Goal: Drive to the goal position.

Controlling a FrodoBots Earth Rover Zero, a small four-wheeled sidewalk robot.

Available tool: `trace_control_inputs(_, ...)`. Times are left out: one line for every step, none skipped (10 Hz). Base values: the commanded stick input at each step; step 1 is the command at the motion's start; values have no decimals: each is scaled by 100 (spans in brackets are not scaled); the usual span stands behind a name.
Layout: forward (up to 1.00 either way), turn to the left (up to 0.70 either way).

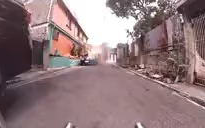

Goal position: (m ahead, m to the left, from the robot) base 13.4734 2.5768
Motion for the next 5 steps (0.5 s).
trace_control_inputs(21,0)
trace_control_inputs(22,0)
trace_control_inputs(22,0)
trace_control_inputs(22,0)
trace_control_inputs(22,0)
